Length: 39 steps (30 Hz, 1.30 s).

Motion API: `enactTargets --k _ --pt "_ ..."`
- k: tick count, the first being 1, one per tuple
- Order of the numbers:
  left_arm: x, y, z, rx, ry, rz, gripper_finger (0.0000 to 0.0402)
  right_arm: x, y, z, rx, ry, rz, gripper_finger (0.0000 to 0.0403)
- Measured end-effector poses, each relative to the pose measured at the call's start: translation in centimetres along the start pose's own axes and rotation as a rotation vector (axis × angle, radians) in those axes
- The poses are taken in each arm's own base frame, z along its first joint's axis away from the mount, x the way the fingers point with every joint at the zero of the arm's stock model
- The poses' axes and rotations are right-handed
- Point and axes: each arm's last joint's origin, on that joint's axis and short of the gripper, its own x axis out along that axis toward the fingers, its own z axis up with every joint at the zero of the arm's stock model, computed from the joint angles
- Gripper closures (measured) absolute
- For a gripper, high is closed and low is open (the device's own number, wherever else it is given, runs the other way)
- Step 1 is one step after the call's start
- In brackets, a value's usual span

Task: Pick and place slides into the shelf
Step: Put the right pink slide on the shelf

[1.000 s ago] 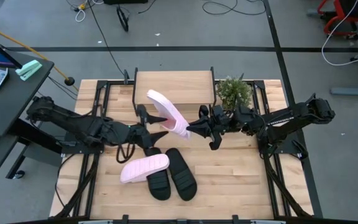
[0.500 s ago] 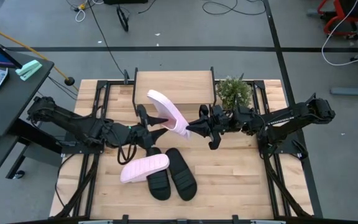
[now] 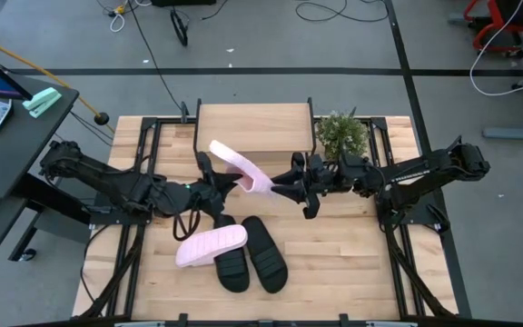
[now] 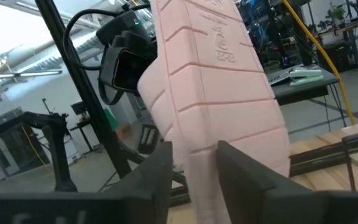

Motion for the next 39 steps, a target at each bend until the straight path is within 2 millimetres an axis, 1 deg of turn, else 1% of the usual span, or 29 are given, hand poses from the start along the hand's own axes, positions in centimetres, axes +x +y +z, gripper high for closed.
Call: enactTargets --k 3,5,10,14,18,22,26,29,33,39 --pt "-0.3 0.0 -0.2 0.031 0.035 -0.009 0.0389 0.0 0.0 -0.1 -0.010 0.013 -0.001 0.0260" --pt "-0.6 0.5 -0.2 0.030 0.068 -0.017 0.0389 0.0 0.0 -0.2 -0.022 0.027 0.009 0.0257" --pt "-1.5 2.6 0.1 -0.035 0.155 -0.020 0.0388 0.0 -0.1 -0.4 -0.056 0.048 0.001 0.0254" --pt "-2.3 5.0 0.3 -0.105 0.203 -0.048 0.0390 0.0 -0.1 -0.4 -0.068 0.046 -0.002 0.0255" --pt "-2.9 7.5 -0.1 -0.155 0.245 -0.170 0.0389 0.0 -0.1 -0.4 -0.081 0.046 -0.001 0.0254" --pt "-2.8 9.3 -1.0 -0.218 0.278 -0.334 0.0386 0.0 -0.1 -0.4 -0.083 0.045 -0.005 0.0255" --pt "-1.9 10.5 -2.3 -0.238 0.352 -0.401 0.0390 0.0 -0.1 -0.4 -0.091 0.045 -0.006 0.0255" --pt "-0.5 10.9 -3.6 -0.251 0.450 -0.480 0.0388 0.0 -0.1 -0.4 -0.100 0.045 -0.006 0.0255" --pt "1.5 10.8 -5.1 -0.268 0.546 -0.594 0.0384 0.0 -0.1 -0.5 -0.103 0.046 -0.006 0.0255" --pt "4.8 10.3 -7.2 -0.199 0.647 -0.693 0.0390 0.0 -0.2 -0.7 -0.107 0.070 -0.015 0.0255"
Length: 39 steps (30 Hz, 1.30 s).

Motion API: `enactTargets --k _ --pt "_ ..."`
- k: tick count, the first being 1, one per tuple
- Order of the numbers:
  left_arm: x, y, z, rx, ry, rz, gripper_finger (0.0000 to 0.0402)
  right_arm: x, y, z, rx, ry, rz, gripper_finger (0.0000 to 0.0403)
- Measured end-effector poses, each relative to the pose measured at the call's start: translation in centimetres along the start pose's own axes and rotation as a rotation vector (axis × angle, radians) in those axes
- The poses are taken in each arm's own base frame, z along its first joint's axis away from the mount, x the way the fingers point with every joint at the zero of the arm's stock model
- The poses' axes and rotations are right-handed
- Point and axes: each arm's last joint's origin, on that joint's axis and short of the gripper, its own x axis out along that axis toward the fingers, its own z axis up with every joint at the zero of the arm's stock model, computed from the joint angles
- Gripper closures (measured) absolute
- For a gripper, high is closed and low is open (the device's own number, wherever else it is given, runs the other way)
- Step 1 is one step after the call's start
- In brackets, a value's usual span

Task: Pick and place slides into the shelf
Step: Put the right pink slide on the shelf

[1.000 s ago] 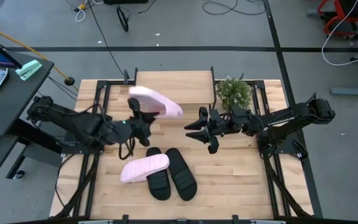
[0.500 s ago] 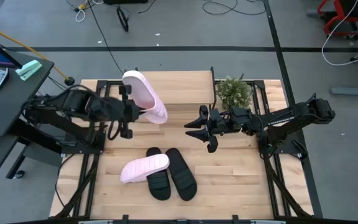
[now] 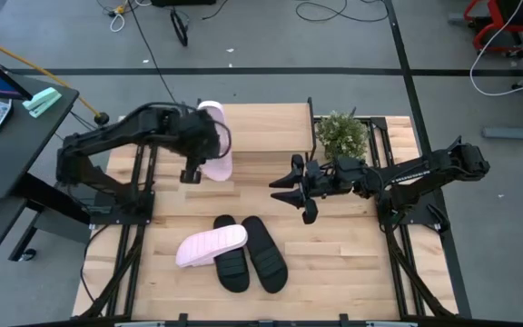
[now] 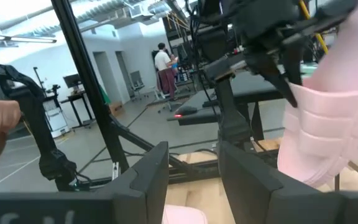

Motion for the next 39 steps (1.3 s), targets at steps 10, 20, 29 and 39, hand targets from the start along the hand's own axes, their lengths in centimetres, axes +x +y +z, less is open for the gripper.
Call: enactTargets --k 10,20,29,39 --pt "2.4 4.8 -1.3 -0.055 0.021 -0.054 0.0390 0.0 -0.2 -0.6 -0.018 0.058 -0.016 0.0255" --pt "2.2 8.2 -4.0 -0.094 -0.034 -0.096 0.0386 -0.1 0.1 -1.3 -0.097 0.124 -0.014 0.0255" --pt "2.8 10.0 -5.2 -0.115 -0.099 -0.170 0.0382 -0.1 0.0 -1.3 -0.122 0.130 -0.015 0.0255" --pt "7.8 11.3 -5.5 -0.158 0.041 -0.337 0.0386 -0.1 0.0 -1.3 -0.123 0.131 -0.015 0.0255"
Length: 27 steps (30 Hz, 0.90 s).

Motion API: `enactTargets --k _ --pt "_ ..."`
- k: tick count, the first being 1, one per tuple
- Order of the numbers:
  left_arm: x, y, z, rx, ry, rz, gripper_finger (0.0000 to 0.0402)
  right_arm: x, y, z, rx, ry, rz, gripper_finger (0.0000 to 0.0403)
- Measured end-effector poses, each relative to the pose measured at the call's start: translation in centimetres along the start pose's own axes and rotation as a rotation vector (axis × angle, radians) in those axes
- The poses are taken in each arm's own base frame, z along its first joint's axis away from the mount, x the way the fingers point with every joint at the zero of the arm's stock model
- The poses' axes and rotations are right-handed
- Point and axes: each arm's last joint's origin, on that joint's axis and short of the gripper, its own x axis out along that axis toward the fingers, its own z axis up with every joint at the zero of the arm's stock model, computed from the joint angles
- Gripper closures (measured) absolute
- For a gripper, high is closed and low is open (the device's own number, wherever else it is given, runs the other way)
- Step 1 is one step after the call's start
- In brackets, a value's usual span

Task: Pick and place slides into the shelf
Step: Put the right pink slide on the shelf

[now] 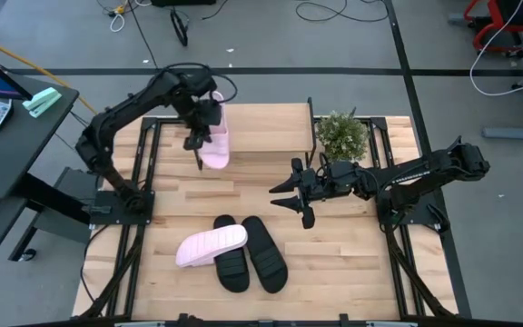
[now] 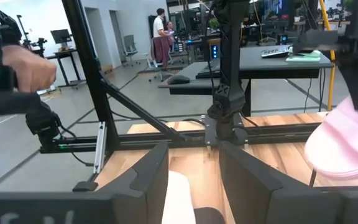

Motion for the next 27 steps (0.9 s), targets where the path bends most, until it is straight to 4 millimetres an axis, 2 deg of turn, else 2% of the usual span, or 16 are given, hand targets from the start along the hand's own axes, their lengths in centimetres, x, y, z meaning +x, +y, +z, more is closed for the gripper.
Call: enactTargets --k 3,7,11,18,27 --pt "1.1 0.5 0.1 -0.017 0.030 -0.045 0.0379 0.0 0.0 -0.2 0.001 0.017 -0.003 0.0255" --pt "1.7 0.9 0.2 -0.019 0.039 -0.059 0.0390 0.0 -0.1 -0.4 0.002 0.038 -0.007 0.0255" --pt "1.6 1.0 0.1 -0.023 0.039 -0.057 0.0390 0.0 -0.1 -0.4 0.002 0.045 -0.008 0.0255" --pt "1.6 1.4 0.0 -0.041 0.033 -0.039 0.0353 0.0 -0.1 -0.4 0.002 0.044 -0.008 0.0255" --pt "1.6 1.6 0.1 -0.035 0.020 -0.017 0.0363 0.0 -0.1 -0.4 0.002 0.043 -0.008 0.0255"
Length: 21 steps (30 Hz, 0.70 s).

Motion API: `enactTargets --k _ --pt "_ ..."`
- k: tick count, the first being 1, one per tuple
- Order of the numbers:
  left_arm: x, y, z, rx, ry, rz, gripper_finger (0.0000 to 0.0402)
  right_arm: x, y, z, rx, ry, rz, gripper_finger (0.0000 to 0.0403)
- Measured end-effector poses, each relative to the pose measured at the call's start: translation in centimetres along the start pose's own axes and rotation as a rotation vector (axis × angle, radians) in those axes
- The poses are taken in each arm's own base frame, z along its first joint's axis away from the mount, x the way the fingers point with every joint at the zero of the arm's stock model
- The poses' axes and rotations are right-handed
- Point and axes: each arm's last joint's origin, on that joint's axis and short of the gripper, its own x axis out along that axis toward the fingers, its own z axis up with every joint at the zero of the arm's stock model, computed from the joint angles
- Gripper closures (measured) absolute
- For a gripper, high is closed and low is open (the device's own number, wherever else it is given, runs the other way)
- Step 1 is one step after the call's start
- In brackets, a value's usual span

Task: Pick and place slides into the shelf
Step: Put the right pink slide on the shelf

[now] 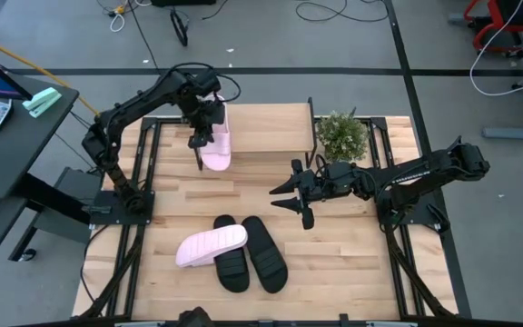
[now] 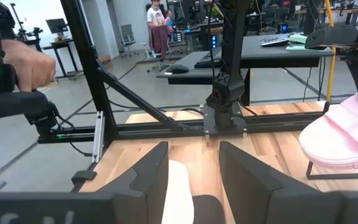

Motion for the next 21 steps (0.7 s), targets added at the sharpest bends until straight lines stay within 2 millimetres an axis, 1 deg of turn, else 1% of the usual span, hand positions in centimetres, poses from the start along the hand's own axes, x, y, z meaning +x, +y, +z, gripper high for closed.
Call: enactTargets --k 6,21 --pt "0.00 0.10 -0.05 -0.024 0.022 0.030 0.0350 0.00 0.00 0.00 0.000 0.000 0.000 0.0255" --pt "0.02 0.07 -0.07 -0.065 0.029 0.032 0.0305 0.00 0.00 0.00 0.000 0.000 0.000 0.0255"
